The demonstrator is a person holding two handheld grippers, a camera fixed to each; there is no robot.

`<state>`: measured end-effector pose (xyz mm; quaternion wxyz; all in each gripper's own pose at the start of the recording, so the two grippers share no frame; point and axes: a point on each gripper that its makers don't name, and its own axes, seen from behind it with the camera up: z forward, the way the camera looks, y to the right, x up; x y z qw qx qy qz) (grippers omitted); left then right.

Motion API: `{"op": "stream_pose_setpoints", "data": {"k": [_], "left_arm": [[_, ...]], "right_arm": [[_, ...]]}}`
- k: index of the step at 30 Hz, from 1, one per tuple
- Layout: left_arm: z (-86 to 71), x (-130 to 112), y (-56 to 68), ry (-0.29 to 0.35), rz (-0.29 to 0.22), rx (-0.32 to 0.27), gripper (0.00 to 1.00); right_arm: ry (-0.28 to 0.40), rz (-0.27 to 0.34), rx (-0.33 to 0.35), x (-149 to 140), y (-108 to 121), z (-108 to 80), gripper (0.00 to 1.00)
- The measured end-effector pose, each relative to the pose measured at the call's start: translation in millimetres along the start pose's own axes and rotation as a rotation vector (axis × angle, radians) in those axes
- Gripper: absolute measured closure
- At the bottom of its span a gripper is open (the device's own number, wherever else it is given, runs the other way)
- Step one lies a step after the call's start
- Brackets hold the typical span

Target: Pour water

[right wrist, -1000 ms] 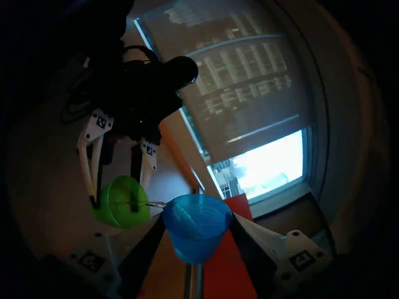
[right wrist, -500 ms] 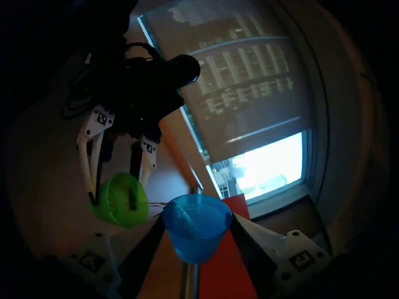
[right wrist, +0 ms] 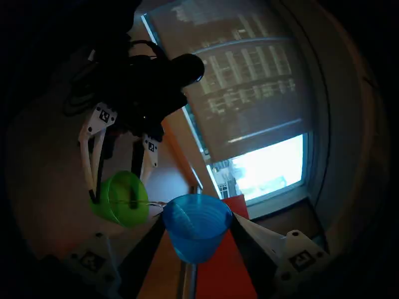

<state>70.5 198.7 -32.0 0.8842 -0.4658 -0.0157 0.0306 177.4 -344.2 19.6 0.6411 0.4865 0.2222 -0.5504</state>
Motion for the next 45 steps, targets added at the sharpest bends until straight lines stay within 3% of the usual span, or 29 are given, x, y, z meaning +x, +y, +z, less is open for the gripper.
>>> {"op": "stream_pose_setpoints", "data": {"k": [45], "left_arm": [[-1.7,0.6,1.6,0.002,-0.003,-0.004,0.18]], "right_arm": [[0.01,-0.1,-0.003,9.8,3.0,-3.7,0.09]]}}
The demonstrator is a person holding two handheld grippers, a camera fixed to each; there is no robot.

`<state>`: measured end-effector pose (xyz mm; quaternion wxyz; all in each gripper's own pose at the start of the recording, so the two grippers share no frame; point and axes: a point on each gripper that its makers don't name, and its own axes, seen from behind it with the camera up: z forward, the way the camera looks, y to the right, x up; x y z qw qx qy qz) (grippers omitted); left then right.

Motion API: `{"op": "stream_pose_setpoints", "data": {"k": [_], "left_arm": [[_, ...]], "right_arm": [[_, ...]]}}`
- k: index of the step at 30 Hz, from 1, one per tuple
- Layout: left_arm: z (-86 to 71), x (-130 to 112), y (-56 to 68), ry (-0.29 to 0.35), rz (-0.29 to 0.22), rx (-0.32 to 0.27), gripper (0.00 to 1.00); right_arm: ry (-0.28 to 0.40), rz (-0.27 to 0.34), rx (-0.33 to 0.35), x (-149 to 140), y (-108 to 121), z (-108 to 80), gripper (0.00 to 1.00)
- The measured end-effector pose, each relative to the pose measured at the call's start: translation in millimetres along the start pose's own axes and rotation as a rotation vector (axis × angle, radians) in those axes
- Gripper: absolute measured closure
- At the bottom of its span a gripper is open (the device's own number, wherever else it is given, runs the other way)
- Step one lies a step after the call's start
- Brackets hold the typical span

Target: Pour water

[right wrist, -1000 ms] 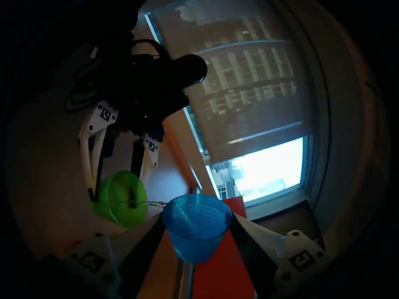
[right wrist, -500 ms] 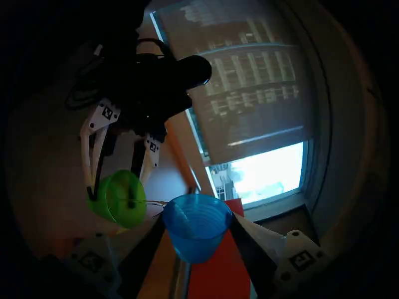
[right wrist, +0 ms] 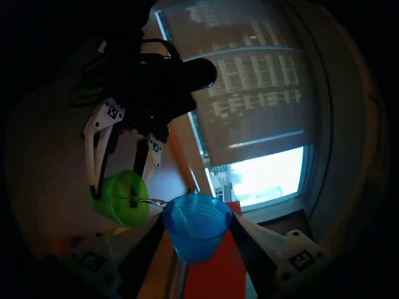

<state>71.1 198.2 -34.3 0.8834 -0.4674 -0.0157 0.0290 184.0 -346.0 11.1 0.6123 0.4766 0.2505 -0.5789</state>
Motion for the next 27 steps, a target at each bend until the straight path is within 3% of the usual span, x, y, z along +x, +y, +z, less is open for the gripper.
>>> {"op": "stream_pose_setpoints", "data": {"k": [27], "left_arm": [[-0.4,0.1,-0.8,0.004,-0.001,0.004,0.18]], "right_arm": [[-0.006,-0.066,-0.013,1.0,3.2,0.4,0.09]]}}
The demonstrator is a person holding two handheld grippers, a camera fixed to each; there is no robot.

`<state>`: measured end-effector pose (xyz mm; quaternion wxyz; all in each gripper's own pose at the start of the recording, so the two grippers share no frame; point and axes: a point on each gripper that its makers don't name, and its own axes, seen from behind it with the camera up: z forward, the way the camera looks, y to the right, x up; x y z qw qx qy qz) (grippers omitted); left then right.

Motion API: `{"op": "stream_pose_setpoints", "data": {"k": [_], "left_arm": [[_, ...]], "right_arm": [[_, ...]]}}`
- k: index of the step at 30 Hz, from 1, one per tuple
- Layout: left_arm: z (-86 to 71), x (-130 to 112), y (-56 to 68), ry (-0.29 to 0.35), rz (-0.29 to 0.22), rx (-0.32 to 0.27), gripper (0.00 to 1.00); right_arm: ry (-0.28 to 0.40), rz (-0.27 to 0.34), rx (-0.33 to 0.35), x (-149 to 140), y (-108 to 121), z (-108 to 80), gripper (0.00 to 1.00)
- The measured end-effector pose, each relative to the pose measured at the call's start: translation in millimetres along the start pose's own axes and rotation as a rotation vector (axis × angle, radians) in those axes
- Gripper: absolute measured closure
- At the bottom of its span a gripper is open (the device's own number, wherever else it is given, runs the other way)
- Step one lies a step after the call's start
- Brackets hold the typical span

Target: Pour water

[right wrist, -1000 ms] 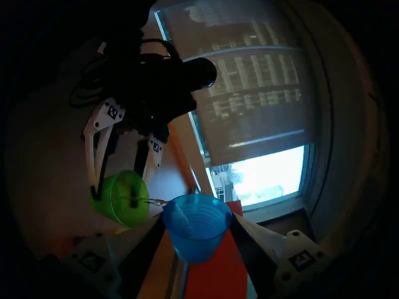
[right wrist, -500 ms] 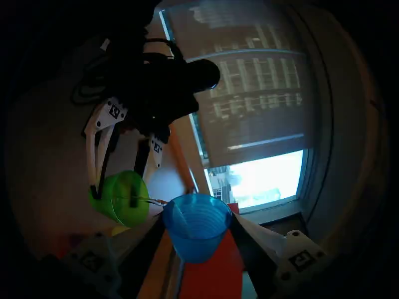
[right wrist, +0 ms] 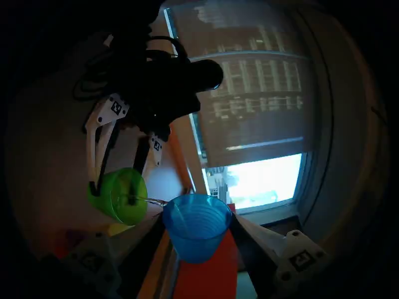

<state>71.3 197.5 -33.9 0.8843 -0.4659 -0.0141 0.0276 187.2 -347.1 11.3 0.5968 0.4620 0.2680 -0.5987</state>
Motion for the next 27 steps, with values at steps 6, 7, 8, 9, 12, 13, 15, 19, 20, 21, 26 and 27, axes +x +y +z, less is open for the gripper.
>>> {"op": "stream_pose_setpoints", "data": {"k": [6,7,8,9,12,13,15,19,20,21,26,27], "left_arm": [[0.5,0.1,0.1,0.0,0.0,0.001,0.18],[0.4,-0.1,-0.1,0.0,0.0,0.002,0.18],[0.4,-0.2,-0.4,0.0,0.0,0.003,0.18],[0.4,-0.3,-0.5,0.001,-0.001,0.003,0.18],[0.5,-0.7,-0.4,0.001,-0.002,0.005,0.18],[0.6,-0.6,-0.3,0.001,-0.002,0.005,0.18],[0.8,-0.5,-0.1,0.002,-0.002,0.005,0.18],[0.8,0.0,0.0,0.003,-0.004,0.005,0.18],[0.9,0.1,0.0,0.003,-0.003,0.005,0.18],[0.9,0.2,0.0,0.004,-0.003,0.005,0.18],[1.6,0.9,0.4,0.004,-0.003,0.003,0.18],[1.7,1.0,0.5,0.004,-0.004,0.003,0.18]], "right_arm": [[-0.004,-0.011,-0.003,-1.1,0.7,-0.7,0.09],[-0.004,-0.013,-0.005,-0.8,1.1,-0.7,0.09],[-0.004,-0.014,-0.007,-0.5,1.5,-0.7,0.09],[-0.004,-0.015,-0.007,-0.3,1.7,-0.8,0.09],[-0.003,-0.017,-0.004,0.6,0.8,-1.1,0.09],[-0.004,-0.02,-0.004,0.9,0.4,-1.3,0.09],[-0.004,-0.025,-0.002,1.4,-0.4,-1.8,0.09],[-0.008,-0.039,0.002,2.2,-2.1,-2.5,0.09],[-0.009,-0.042,0.003,2.5,-2.5,-2.6,0.09],[-0.009,-0.045,0.004,2.9,-2.8,-2.7,0.09],[-0.008,-0.054,0.007,5.0,-3.8,-2.7,0.09],[-0.009,-0.056,0.007,5.2,-4.0,-2.8,0.09]]}}
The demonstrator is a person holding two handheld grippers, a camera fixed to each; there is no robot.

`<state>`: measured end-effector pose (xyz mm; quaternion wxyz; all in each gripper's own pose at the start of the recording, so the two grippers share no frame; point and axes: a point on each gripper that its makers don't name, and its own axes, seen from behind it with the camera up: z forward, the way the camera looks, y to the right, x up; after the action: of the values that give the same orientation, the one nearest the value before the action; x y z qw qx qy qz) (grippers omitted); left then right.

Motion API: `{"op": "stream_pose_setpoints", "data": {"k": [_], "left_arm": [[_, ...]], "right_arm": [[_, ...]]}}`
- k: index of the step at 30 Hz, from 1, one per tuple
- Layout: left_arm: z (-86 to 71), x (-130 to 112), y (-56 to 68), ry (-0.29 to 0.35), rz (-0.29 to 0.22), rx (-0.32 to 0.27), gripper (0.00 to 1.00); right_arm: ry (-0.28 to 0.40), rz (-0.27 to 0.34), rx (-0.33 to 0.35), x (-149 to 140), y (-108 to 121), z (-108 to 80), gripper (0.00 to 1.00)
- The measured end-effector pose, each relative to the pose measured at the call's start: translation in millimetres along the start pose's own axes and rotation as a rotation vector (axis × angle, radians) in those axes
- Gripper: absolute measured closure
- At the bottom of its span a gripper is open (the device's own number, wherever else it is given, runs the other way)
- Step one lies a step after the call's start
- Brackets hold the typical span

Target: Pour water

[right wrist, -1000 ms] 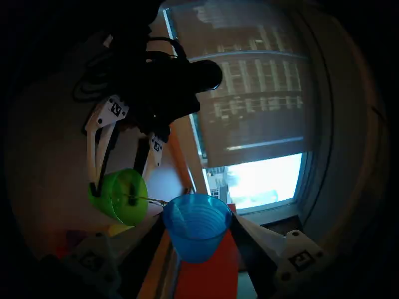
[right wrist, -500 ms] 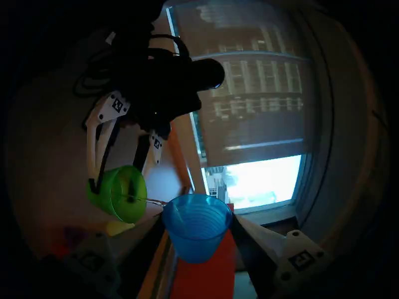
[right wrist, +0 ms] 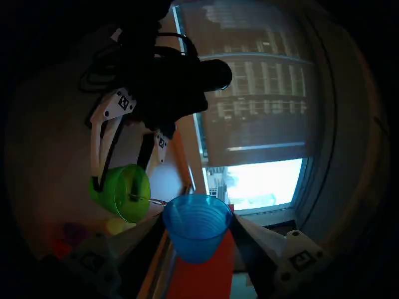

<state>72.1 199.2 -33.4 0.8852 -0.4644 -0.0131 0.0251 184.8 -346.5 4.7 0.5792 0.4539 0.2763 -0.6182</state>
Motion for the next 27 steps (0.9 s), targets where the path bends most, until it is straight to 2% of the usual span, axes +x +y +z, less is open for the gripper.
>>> {"op": "stream_pose_setpoints", "data": {"k": [27], "left_arm": [[-0.3,0.9,2.3,0.004,0.0,0.001,0.18]], "right_arm": [[-0.018,-0.068,0.02,-3.0,-3.7,-0.3,0.09]]}}
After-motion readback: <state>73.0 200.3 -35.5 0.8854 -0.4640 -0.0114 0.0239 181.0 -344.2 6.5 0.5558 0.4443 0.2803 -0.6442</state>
